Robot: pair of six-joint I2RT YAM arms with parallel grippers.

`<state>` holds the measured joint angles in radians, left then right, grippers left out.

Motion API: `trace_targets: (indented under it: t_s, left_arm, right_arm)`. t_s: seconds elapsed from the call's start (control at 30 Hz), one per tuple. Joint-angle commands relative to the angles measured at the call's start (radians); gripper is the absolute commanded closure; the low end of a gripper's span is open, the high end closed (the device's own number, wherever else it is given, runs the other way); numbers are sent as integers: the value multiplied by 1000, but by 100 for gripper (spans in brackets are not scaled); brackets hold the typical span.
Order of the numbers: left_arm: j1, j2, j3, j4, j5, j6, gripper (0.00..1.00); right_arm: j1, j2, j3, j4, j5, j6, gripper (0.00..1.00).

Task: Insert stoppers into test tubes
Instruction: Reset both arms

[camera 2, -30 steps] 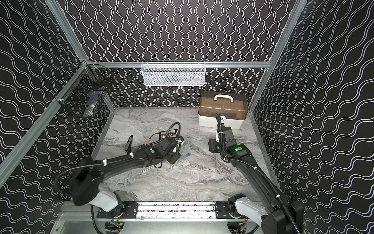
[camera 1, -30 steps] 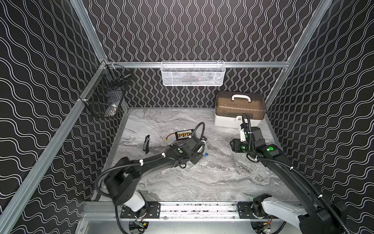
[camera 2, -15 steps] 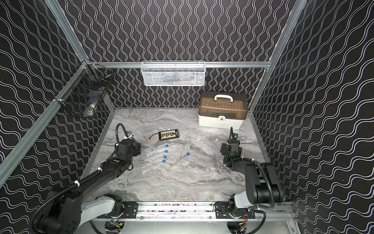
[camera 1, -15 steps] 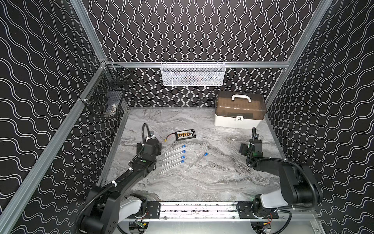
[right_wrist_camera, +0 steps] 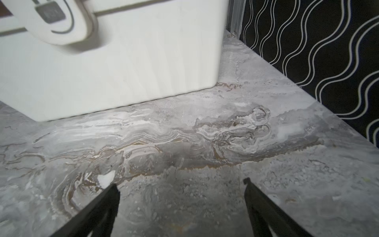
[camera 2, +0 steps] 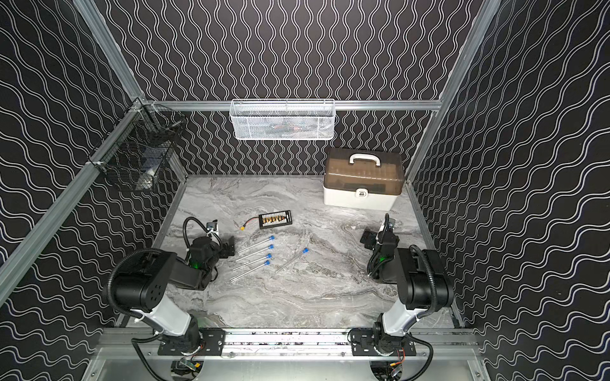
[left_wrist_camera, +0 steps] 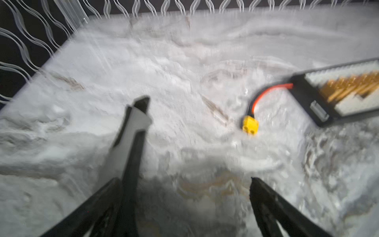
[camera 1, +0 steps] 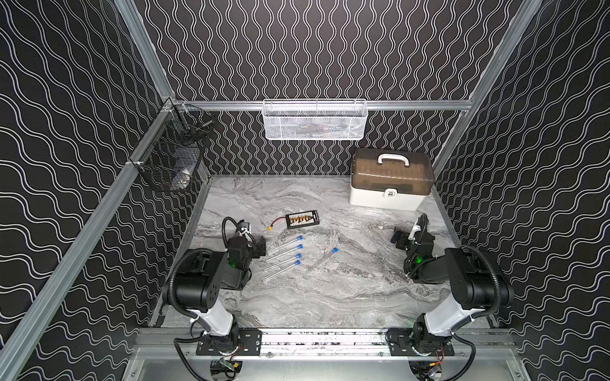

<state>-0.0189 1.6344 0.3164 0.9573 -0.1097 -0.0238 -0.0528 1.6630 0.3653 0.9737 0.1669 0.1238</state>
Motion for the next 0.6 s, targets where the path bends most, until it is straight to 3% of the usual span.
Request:
trace_targets:
  t_s: [0.0, 0.27, 0.57]
  left_arm:
    - [-16, 19, 24, 128, -32, 4, 1]
    - [-19, 19, 62, 44, 76, 40, 1]
    - [-19, 19, 59, 56, 44, 37, 1]
  right_arm:
    - [1, -6, 13, 25, 2, 17, 2]
    - [2, 0, 15, 40, 5, 10, 0]
    - [11, -4, 20, 25, 16, 2, 0]
